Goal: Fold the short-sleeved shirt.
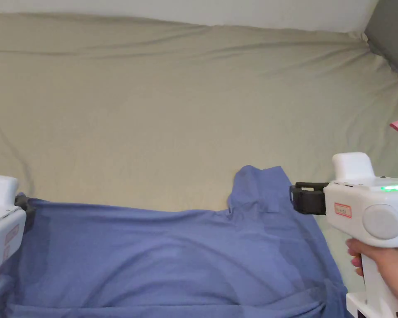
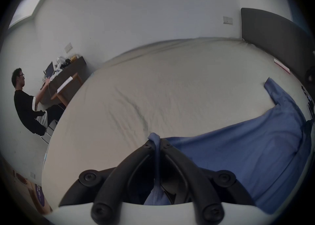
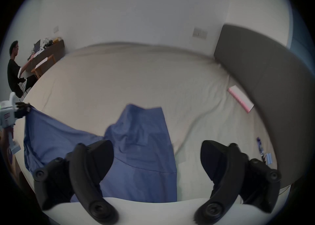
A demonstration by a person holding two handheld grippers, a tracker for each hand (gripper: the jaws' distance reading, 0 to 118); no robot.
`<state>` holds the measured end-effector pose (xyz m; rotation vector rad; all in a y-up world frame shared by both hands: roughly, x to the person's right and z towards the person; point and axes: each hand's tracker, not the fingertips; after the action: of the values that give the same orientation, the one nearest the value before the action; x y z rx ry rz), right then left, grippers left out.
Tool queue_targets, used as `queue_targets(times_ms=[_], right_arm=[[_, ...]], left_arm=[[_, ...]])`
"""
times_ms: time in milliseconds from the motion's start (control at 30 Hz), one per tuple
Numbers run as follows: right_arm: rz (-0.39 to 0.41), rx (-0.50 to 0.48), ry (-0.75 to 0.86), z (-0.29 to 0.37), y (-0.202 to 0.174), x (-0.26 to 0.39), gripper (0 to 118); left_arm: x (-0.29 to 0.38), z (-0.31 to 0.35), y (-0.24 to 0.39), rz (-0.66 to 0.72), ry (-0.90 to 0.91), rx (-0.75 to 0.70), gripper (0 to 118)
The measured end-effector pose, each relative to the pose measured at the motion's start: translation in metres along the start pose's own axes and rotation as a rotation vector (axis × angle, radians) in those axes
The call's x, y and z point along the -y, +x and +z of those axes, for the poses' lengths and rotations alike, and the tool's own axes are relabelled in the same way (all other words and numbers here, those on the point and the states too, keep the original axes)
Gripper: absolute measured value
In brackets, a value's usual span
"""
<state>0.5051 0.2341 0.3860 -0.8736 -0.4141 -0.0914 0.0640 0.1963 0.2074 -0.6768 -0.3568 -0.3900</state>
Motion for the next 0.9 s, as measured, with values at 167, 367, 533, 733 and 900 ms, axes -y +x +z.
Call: queue_targets(times_ms=[167,367,533,733,900], right_arm=[[-0.020,0.069,-0.243,-0.093,0.019,0.024,108],[-0.080,0.044,-0.322,-0.123,0.019,0.052,94],[0.084,0.006,-0.252,-0.100,-0.001,0.048,4],[0.030,-0.047,-0.177,-0.042,0.014,0.018,4],[0.130,-0.076,-0.137,0.017,0.019,0.017,4]], left_arm=[[0.006,0.029,0.000,0.004,0.040,-0.002,2],[0.022,0.032,-0.001,-0.012,0.019,-0.016,2],[0.026,0.024,-0.006,-0.018,0.016,-0.040,2],[0.018,0.042,-0.010,0.001,0.017,-0.028,2],[0.012,0.076,-0.020,-0.008,-0.001,-0.009,2]])
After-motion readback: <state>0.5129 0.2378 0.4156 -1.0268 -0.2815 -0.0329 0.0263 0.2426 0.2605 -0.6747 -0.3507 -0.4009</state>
